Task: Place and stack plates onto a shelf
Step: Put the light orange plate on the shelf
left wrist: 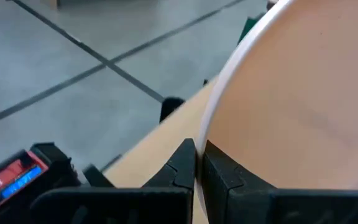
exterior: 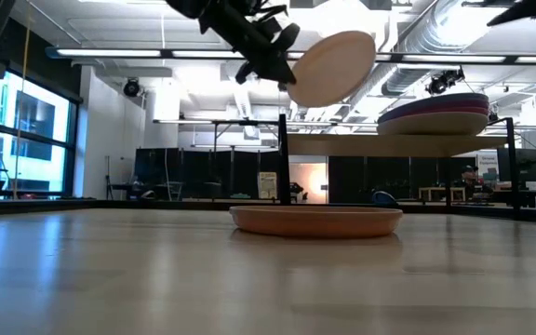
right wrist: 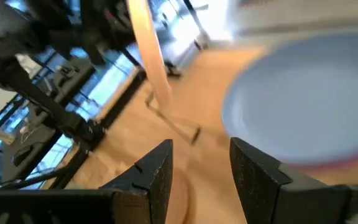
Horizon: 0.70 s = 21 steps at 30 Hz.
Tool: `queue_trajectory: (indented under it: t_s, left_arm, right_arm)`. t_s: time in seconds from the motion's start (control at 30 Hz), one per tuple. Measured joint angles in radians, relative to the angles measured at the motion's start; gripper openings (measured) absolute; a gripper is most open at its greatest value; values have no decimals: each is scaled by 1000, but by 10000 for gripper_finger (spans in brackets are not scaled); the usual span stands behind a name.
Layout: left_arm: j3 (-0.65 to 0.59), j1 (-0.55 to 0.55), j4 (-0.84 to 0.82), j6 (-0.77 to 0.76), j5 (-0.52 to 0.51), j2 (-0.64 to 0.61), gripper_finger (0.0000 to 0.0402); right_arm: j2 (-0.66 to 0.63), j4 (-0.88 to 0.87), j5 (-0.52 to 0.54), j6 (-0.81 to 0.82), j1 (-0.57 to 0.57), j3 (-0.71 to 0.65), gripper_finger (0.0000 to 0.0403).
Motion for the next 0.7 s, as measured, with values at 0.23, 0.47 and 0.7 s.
queue_trajectory:
  t_s: [0.23, 0.47, 0.7]
  left_arm:
    - [0, -20, -56, -16, -39, -1, 0]
    - [0, -25, -55, -7, -52, -2, 0]
    - [0, -25, -65, 39, -56, -3, 0]
  right_arm:
    - [105, 128, 33, -98, 0, 0, 142]
    - [249, 294, 31, -147, 0, 0, 142]
    - [357, 420, 19, -148, 20, 0, 142]
